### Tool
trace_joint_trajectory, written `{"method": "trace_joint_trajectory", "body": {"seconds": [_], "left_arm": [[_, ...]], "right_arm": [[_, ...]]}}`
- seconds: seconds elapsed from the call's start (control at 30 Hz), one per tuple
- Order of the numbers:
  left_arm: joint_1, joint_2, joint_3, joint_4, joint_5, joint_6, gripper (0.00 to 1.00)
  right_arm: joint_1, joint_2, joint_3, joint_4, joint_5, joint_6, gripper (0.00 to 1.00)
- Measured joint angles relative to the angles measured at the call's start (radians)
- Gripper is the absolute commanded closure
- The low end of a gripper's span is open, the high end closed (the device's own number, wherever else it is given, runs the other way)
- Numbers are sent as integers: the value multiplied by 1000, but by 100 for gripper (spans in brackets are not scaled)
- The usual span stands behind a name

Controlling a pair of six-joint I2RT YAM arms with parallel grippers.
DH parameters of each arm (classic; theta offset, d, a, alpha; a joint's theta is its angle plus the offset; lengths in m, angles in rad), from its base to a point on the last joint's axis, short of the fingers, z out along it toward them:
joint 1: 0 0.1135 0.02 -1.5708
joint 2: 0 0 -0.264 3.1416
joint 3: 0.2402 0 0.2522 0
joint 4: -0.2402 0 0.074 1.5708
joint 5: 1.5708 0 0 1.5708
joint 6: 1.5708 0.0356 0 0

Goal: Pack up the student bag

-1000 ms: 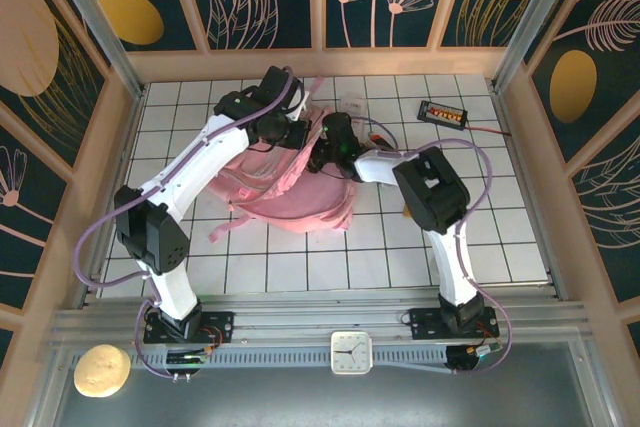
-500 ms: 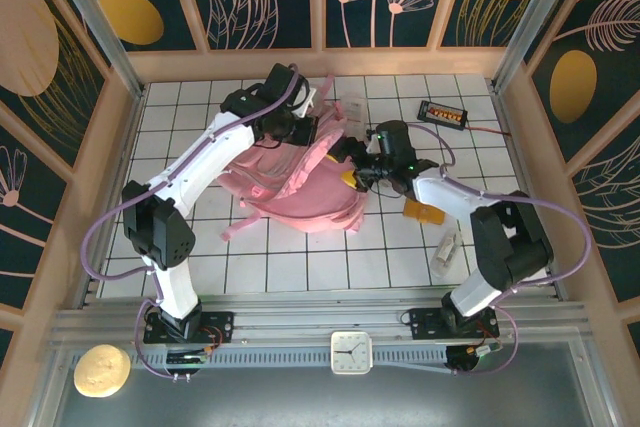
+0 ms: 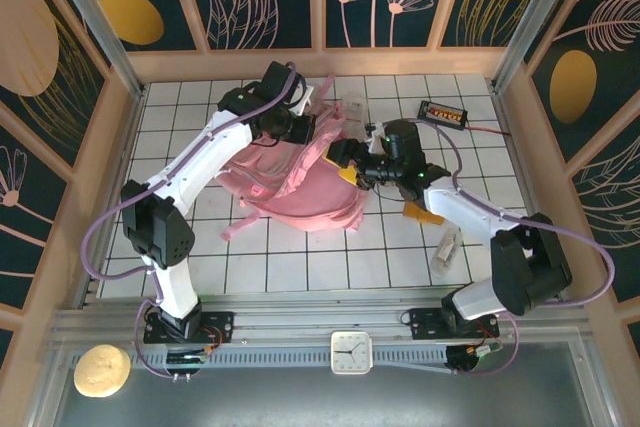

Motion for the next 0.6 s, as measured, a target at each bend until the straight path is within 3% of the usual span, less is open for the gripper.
{"method": "trace_joint_trajectory", "body": {"seconds": [0.3,0.47,0.53,0.6], "left_arm": [[10,52,36,1,42,-7,100],[11,53,29,6,74,-16,100],[13,53,12,21,93,-26,85],[13,53,-3,31,88,-35,76]], "right_arm": [[43,-8,-24,1,42,-43,15],[43,64,29,60,50,-43,17],[43,107,58,91,49,-43,19],[37,144,75,120,36,-47,22]]}}
